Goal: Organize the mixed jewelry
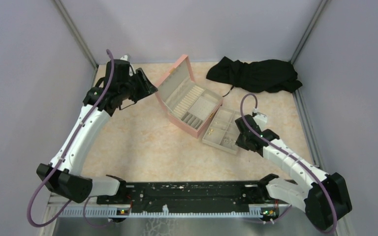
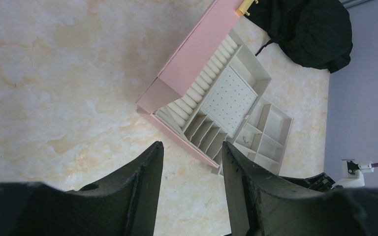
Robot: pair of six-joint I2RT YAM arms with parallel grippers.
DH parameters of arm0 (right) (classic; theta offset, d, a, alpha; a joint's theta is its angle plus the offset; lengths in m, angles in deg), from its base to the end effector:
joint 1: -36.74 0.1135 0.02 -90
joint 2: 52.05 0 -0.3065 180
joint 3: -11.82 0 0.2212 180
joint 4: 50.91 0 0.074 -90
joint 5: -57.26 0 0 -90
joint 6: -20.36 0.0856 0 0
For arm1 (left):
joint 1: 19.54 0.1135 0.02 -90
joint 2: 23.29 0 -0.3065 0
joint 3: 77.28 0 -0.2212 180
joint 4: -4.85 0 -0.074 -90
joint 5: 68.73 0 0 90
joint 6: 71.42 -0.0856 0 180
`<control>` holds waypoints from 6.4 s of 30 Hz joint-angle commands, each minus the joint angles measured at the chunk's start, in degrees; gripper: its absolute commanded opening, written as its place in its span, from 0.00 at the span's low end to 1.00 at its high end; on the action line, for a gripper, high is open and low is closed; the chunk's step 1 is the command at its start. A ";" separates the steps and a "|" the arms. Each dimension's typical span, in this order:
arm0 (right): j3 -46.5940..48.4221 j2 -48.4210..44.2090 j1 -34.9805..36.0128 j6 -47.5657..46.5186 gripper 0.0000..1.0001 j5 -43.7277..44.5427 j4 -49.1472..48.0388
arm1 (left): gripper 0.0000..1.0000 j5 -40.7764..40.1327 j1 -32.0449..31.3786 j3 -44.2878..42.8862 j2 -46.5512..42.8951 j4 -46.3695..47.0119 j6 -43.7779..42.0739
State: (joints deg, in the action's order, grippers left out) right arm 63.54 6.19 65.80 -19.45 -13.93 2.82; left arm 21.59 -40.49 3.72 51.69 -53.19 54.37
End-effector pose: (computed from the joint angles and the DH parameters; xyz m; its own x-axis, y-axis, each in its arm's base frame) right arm 0.1492 0.0513 0.2144 -0.7316 0.4253 -0.5327 0.3781 0.9035 0.2020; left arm 0.2566 -0.0987 0.4103 -0.6355 -0.3829 -0.6705 -0.0120 0.8732 -0.4873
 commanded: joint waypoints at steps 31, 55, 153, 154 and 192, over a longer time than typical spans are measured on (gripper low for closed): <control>1.46 -8.30 3.76 1.47 0.00 6.33 -7.57 | 0.54 9.63 5.37 2.77 3.18 3.26 -0.82; -1.53 -11.62 4.36 3.66 0.00 8.27 -4.96 | 0.53 11.20 6.09 3.35 5.41 4.90 -0.67; 18.48 31.68 -21.76 -9.19 0.00 -13.26 -12.86 | 0.53 11.52 9.13 3.20 7.25 5.15 -1.69; 18.60 31.82 -21.76 -8.94 0.00 -13.46 -12.92 | 0.53 11.60 9.16 3.20 7.27 5.13 -1.76; 31.36 39.11 -11.87 -4.02 0.39 -24.19 -22.61 | 0.55 10.53 10.03 -0.79 5.93 4.09 -4.74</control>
State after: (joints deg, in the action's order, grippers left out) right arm 89.99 48.09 53.82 -20.45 -31.33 -11.40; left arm 32.80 -30.99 5.43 58.49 -48.65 52.01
